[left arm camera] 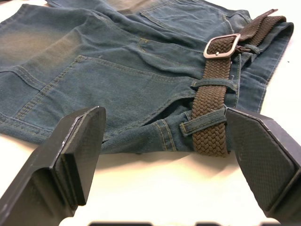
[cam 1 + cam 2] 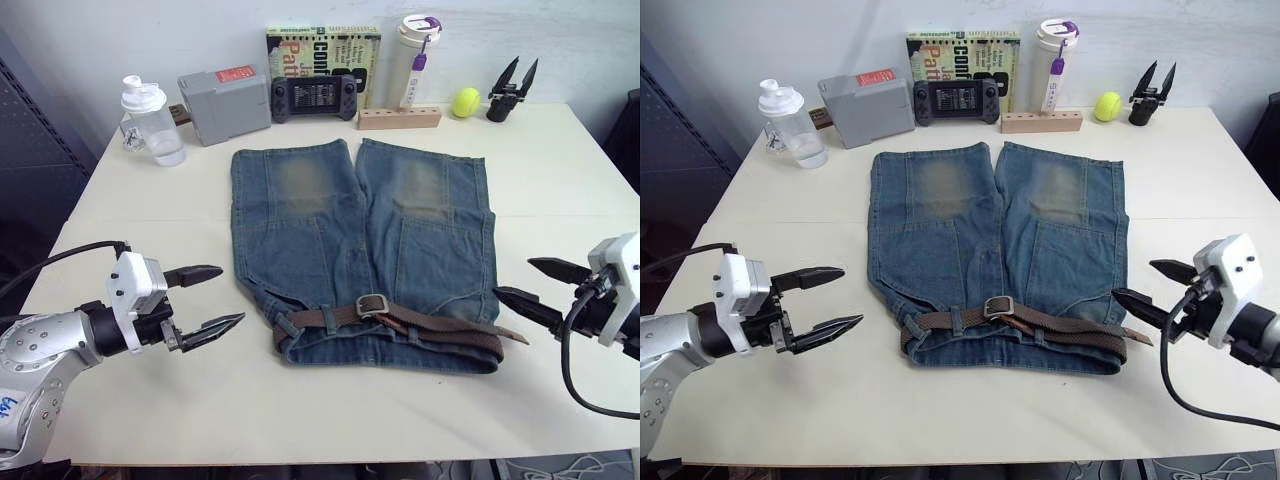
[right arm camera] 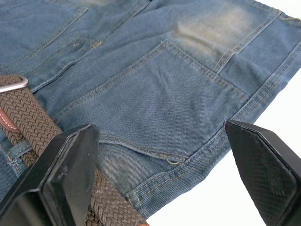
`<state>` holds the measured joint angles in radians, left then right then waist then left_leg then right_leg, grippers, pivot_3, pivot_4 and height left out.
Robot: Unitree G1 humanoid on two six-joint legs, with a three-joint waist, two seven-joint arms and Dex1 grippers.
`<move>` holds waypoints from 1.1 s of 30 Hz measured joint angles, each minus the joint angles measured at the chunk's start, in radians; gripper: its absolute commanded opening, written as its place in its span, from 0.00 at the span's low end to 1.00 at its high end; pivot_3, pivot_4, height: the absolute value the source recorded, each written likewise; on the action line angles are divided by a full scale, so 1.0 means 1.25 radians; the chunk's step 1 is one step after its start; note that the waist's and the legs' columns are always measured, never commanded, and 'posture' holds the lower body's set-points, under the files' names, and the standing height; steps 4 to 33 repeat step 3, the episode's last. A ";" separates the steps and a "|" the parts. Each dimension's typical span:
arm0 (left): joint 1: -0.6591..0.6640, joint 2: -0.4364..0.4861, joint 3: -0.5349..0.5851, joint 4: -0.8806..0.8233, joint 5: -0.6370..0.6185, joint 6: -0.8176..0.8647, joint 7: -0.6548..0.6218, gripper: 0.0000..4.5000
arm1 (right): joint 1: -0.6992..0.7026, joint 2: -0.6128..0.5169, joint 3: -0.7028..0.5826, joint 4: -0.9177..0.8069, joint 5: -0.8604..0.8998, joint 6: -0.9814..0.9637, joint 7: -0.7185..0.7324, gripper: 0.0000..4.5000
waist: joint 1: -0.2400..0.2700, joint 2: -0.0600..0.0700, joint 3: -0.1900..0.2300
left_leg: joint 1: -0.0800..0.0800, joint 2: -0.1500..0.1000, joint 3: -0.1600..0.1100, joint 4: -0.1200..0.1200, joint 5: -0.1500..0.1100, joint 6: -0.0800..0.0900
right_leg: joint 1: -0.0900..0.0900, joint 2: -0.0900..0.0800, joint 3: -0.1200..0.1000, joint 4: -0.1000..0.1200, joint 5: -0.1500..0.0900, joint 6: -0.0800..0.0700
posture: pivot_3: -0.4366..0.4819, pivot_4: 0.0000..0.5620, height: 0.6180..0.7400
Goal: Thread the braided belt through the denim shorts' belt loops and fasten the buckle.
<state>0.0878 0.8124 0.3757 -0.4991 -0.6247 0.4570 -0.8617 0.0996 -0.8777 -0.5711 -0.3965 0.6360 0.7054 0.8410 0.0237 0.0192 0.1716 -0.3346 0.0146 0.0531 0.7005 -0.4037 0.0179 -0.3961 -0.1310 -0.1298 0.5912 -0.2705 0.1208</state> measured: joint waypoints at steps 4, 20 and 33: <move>0.000 0.000 0.000 0.000 0.001 0.000 0.004 0.98 | 0.000 0.001 0.011 0.000 0.000 0.000 -0.005 1.00 | 0.001 0.000 0.000 | 0.000 0.000 0.000 0.000 0.000 0.000 | 0.000 0.000 0.000 0.000 0.000 0.000 | 0.48 0.27 0.88; 0.000 0.000 0.000 0.000 0.001 0.000 0.004 0.98 | 0.000 0.001 0.011 0.000 0.000 0.000 -0.005 1.00 | 0.001 0.000 0.000 | 0.000 0.000 0.000 0.000 0.000 0.000 | 0.000 0.000 0.000 0.000 0.000 0.000 | 0.48 0.27 0.88; 0.000 0.000 0.000 0.000 0.001 0.000 0.004 0.98 | 0.000 0.001 0.011 0.000 0.000 0.000 -0.005 1.00 | 0.001 0.000 0.000 | 0.000 0.000 0.000 0.000 0.000 0.000 | 0.000 0.000 0.000 0.000 0.000 0.000 | 0.48 0.27 0.88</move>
